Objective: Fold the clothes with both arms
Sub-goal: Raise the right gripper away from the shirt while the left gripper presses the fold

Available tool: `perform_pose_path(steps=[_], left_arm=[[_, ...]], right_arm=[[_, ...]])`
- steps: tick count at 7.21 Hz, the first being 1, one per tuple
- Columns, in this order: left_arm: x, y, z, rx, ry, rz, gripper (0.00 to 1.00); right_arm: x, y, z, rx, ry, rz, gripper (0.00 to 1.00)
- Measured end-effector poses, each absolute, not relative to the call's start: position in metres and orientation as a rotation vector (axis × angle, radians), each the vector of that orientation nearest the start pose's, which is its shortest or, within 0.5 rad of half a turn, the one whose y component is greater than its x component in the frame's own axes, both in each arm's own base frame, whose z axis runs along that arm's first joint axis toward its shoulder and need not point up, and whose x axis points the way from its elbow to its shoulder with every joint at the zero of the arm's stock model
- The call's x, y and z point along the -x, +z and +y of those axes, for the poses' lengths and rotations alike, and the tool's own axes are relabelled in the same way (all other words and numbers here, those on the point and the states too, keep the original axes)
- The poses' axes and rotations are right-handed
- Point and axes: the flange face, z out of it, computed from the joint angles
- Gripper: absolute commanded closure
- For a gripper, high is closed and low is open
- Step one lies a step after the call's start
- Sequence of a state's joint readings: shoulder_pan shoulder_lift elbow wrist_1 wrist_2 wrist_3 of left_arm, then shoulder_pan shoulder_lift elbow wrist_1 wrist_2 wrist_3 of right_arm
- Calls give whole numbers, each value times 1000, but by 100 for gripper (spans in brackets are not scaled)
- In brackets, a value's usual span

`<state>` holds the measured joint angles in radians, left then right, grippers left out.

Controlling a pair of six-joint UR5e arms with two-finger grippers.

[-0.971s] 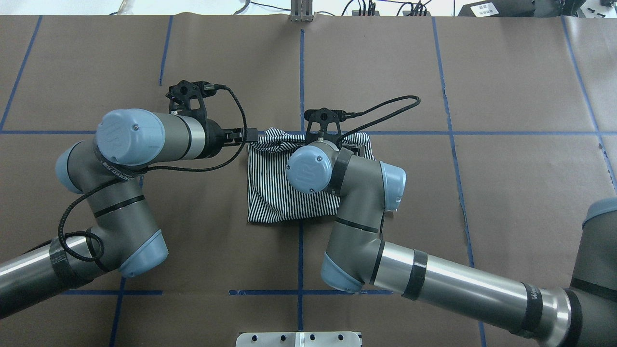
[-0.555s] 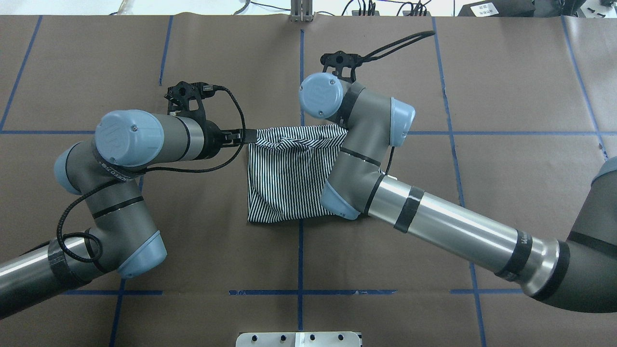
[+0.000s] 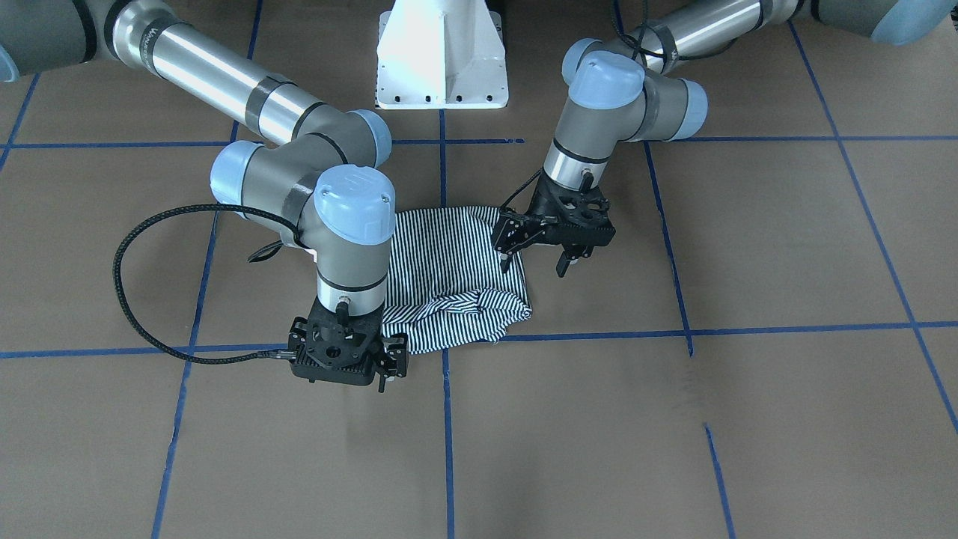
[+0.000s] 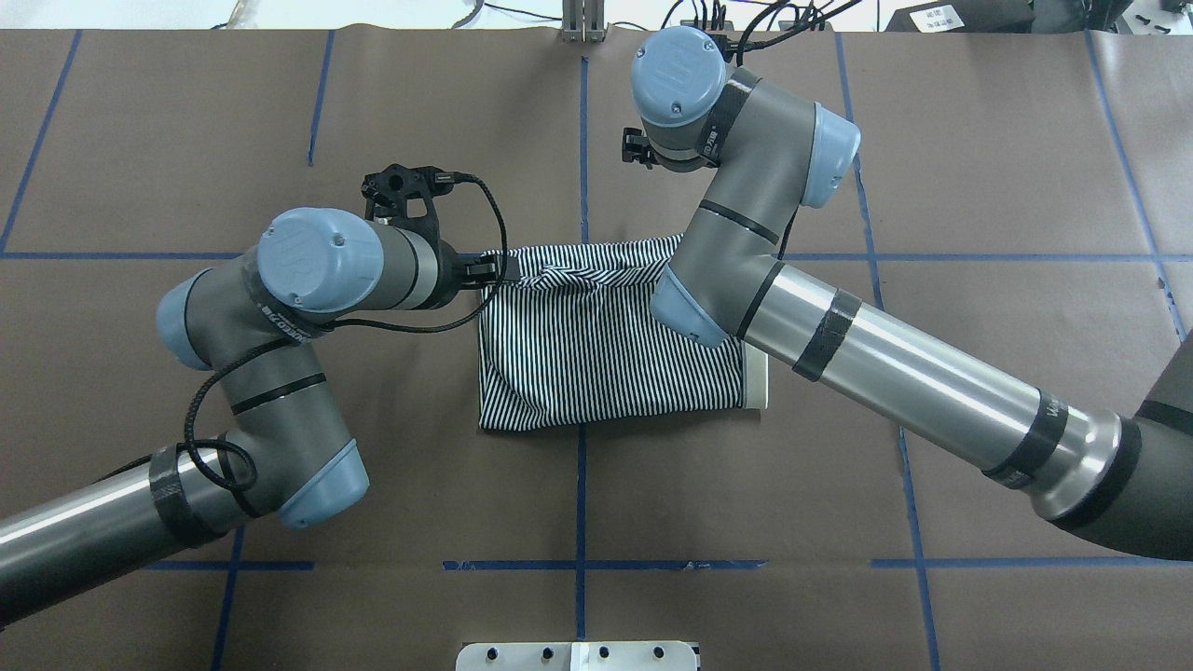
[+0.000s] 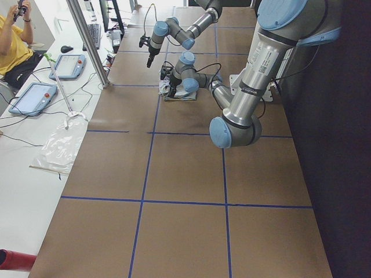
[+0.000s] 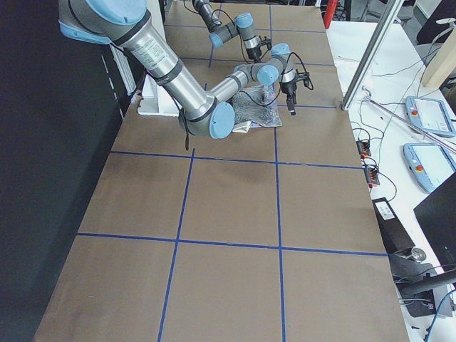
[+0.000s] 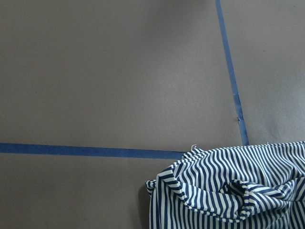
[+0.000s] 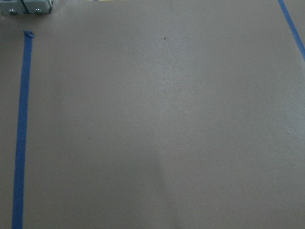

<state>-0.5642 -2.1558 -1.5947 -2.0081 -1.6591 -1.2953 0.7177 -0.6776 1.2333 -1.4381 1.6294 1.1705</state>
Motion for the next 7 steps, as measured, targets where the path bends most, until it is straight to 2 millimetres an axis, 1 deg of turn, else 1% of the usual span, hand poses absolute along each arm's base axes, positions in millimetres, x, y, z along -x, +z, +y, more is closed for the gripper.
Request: perform_pose_path(steps=[2,3,4,5,7], left_arm=[[-560,252,-482,-326,-242,945,0],[-576,247,-482,-324,-240,938,0],[-585,244,-478,-321,-232,936,0],[-590,244,-475,-319,-225,935,0],[-597,251,-476,-314,-222,917,0]], right_arm=[[511,248,-615,-317,280,-624,0],[509,252,-612,-317,279,-625,0],[508,252,-611,-318,278,-626,0],[508,253,-610,-319,278,-626,0],[508,253,-610,-319,278,-626,0]])
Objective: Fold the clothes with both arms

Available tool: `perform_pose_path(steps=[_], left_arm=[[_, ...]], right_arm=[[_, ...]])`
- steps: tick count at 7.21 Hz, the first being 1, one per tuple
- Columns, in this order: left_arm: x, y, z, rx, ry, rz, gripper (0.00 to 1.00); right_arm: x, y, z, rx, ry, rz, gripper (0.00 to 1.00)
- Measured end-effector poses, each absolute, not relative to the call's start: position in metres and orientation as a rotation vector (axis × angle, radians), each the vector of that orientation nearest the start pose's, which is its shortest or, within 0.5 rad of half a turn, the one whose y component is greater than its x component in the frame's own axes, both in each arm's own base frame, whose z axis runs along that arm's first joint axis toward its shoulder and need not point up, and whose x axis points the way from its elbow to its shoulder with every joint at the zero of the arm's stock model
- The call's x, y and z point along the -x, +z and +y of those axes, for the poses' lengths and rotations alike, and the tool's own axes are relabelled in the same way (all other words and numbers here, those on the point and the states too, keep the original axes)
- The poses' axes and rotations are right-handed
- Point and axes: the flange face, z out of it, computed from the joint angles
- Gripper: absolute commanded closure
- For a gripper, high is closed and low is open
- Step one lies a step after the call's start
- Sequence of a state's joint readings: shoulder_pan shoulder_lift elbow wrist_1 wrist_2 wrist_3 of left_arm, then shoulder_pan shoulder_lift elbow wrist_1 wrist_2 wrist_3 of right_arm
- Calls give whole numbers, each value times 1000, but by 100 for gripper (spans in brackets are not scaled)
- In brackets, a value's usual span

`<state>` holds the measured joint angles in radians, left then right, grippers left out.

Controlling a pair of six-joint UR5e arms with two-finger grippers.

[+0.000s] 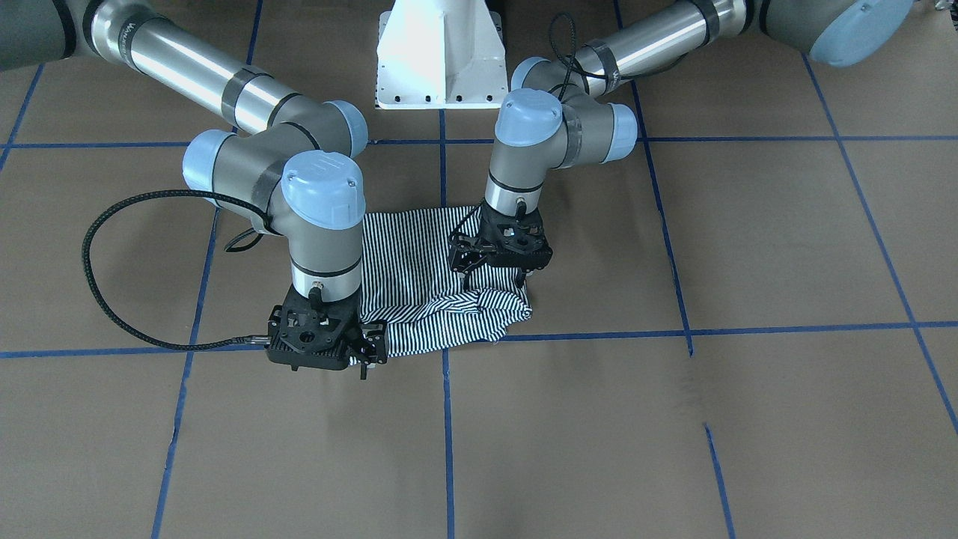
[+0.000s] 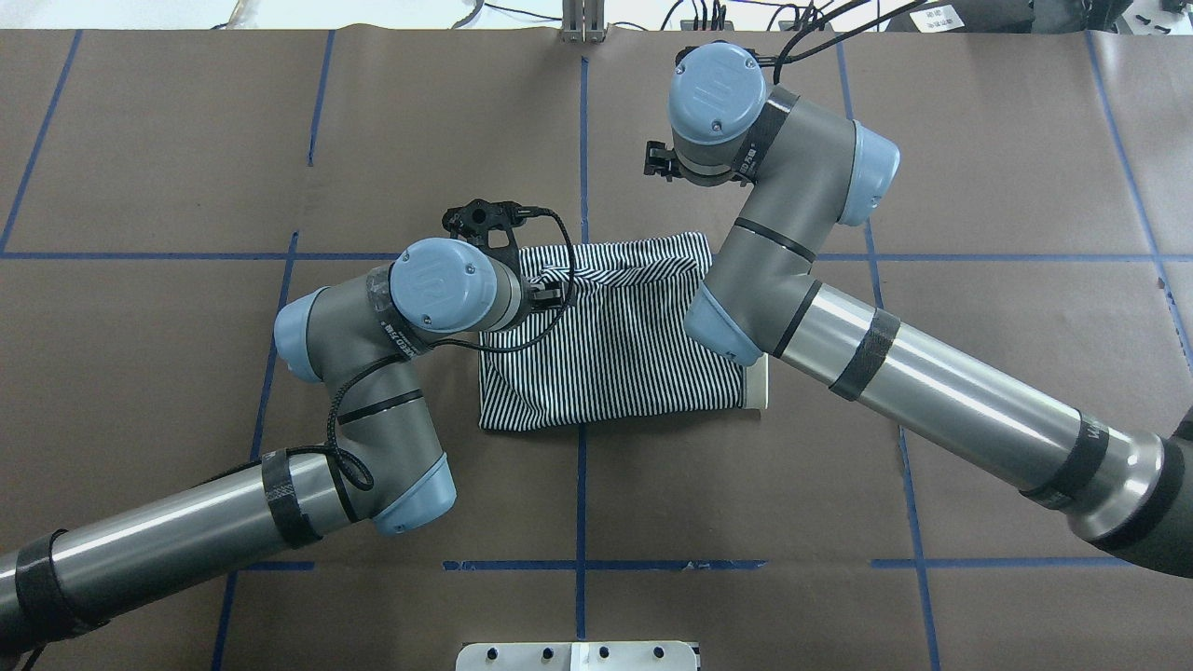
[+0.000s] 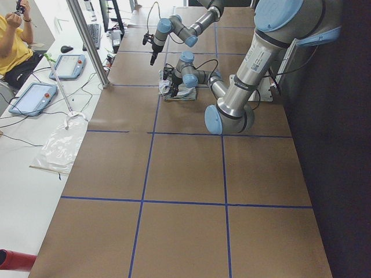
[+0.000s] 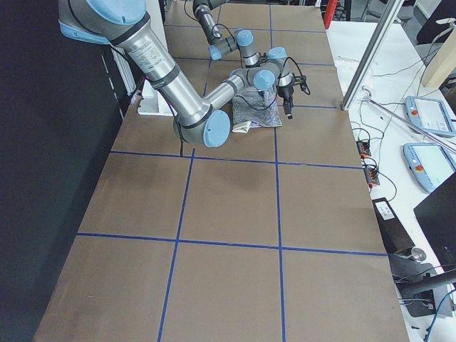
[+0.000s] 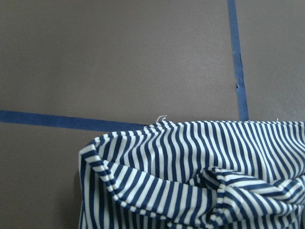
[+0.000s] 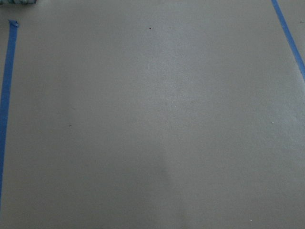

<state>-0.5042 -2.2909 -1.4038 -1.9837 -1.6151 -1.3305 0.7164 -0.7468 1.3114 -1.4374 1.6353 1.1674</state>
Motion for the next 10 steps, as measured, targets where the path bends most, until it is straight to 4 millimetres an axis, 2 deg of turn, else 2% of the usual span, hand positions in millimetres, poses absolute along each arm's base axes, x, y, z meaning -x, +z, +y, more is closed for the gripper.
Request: perform_pose_path(steps=[1,2,5,7,8,9,10], left_arm=[[-598,254,-483,-325,-220,901,0],[-591,257,-498,-350,-217,880,0],[-561,284,-565,-411,-210,785,0],[-541,291,-591,-442,-187,749,0],[-529,278,-594,-457,-161,767,0],[-507,264,-585,-461,-129,803,0],[-471,256,-561,-466,-82,827,0]], right_arm=[[508,254,-610,-319,277,-626,0],[507,255,-610,-317,277,-625,0],[508,260,-609,-317,276,-624,0],[507,271,-607,-329,272,-648,0],[505,273,-603,-325,265,-672,0],[496,272,-594,-308,251,-709,0],[469,274,-579,-288,223,-752,0]])
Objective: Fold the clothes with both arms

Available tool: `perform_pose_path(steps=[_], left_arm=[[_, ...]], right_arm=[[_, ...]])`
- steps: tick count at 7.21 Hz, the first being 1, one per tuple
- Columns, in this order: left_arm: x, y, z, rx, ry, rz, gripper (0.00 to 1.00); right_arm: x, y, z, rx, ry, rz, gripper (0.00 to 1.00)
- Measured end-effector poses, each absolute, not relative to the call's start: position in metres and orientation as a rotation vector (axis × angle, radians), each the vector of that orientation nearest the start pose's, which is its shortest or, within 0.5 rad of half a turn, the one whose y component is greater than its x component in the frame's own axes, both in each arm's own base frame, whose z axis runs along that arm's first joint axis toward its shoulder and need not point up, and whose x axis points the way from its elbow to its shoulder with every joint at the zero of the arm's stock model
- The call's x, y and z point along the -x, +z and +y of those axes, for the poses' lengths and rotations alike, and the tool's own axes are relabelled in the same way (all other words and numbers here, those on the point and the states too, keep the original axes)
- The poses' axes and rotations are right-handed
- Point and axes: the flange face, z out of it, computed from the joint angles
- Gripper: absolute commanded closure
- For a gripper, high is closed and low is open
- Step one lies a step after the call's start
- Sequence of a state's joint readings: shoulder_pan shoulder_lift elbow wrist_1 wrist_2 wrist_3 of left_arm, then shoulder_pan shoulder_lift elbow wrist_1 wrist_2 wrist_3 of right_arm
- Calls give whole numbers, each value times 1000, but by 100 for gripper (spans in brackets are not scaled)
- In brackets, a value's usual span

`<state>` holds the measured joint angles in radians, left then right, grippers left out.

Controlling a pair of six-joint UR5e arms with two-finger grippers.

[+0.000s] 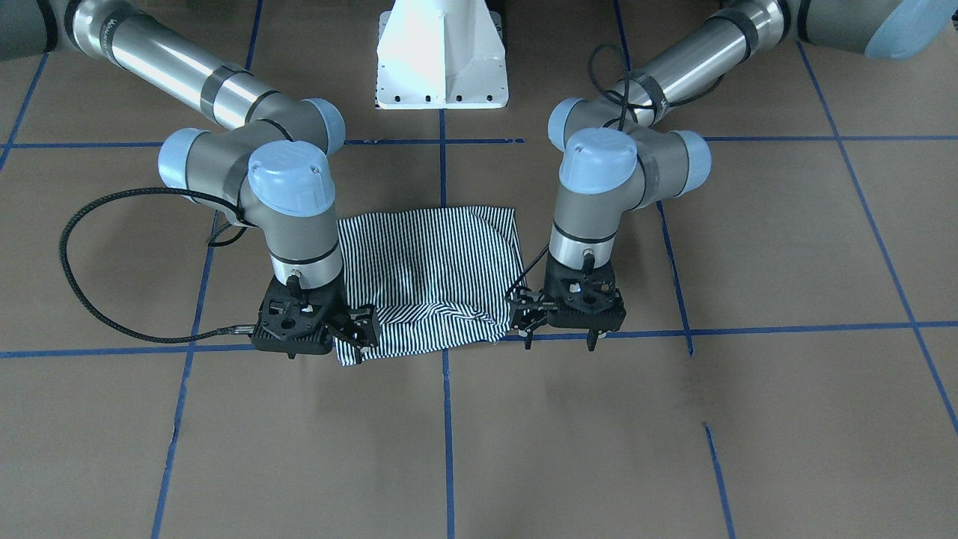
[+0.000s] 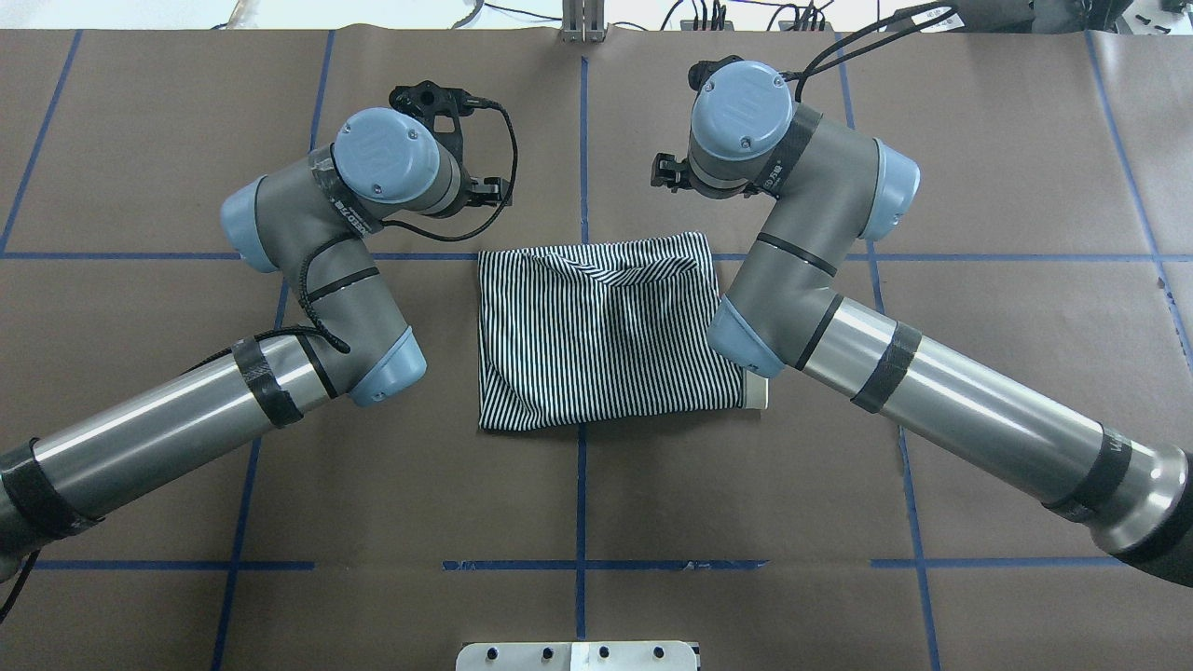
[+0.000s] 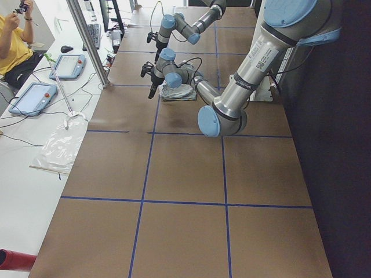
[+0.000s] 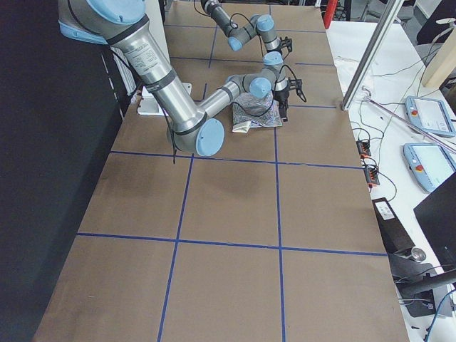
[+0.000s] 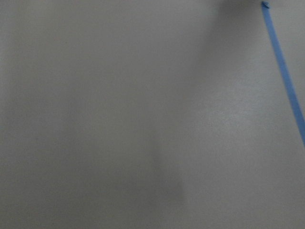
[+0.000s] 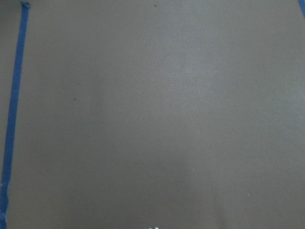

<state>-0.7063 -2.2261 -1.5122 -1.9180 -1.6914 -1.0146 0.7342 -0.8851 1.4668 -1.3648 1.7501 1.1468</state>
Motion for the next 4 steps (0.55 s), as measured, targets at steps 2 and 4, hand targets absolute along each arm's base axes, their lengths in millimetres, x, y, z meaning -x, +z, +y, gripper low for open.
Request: perform_pose_path(steps=[2,4], left_arm=[[-368,245,-500,-497,29,779,0],[-266,267,-474,-498,139,685,0]], right_arm=[[378,293,-551,-268,103,-764,0],[265,352,-527,-249,-25,-708,0]])
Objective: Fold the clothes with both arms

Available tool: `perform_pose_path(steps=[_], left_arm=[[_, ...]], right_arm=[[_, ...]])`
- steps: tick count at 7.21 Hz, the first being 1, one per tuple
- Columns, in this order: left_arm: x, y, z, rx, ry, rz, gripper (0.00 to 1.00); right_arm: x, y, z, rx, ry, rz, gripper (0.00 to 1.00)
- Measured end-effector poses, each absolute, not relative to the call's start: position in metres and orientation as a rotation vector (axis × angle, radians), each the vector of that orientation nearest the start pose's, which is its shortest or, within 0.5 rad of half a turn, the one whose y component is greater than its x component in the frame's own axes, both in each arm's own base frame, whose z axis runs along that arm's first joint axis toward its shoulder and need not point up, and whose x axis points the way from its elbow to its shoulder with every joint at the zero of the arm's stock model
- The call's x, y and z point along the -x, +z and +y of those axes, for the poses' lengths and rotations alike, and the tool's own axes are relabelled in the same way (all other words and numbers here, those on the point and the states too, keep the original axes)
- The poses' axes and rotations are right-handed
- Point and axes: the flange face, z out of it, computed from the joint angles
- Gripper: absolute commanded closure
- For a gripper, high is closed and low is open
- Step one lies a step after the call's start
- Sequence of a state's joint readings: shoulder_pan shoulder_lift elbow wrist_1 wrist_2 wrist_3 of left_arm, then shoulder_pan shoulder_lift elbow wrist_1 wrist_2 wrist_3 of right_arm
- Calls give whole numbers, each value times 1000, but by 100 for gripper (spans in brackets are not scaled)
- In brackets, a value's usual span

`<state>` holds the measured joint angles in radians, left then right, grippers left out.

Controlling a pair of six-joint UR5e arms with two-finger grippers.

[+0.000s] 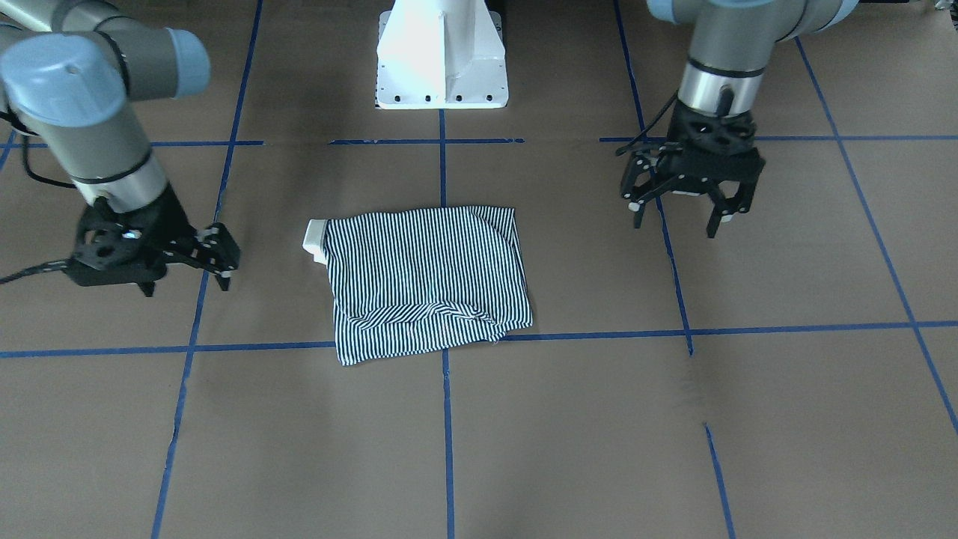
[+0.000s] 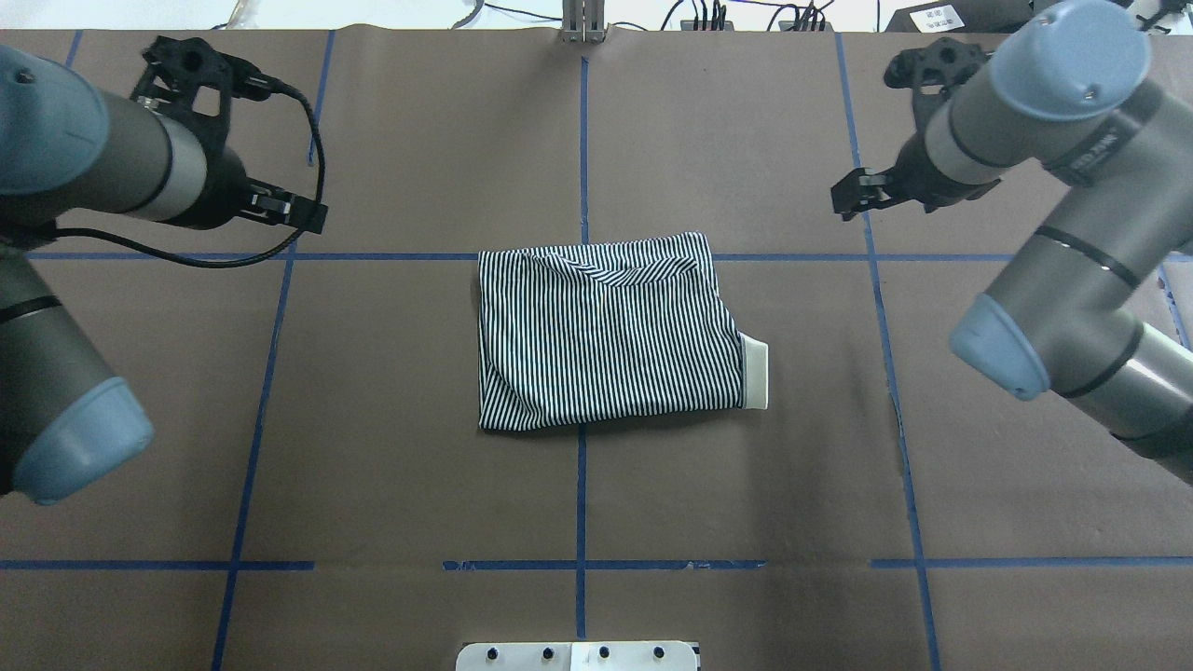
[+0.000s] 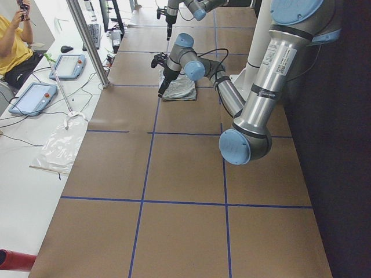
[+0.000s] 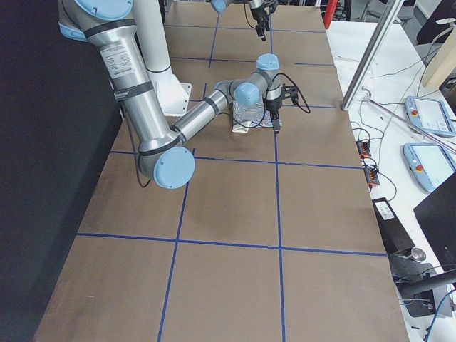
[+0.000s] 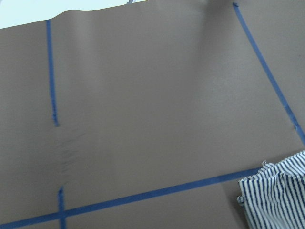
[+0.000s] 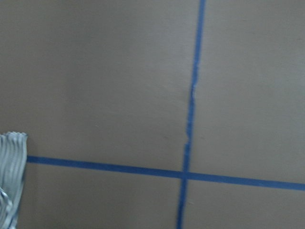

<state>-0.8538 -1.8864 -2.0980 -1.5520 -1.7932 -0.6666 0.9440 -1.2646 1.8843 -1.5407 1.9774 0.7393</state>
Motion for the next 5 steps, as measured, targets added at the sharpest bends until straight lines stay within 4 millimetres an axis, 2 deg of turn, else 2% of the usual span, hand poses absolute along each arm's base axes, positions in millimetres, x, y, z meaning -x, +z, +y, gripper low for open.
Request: perform_pose_path(steps=[2,3,4,5], left_arm=[[-162,326,-475,-480,304,614,0],[-116,356,-474,-472,359,586,0],[-77,382,-471,-464,391,558,0],[-44,409,-471,-438,399,546,0]], right_arm=[[152,434,-497,-221,-133,-661,0],[103,480,-478,-193,-163,-628,0],[61,521,-458,-156,-159,-598,0],[29,558,-440,-108,-124,-577,0]])
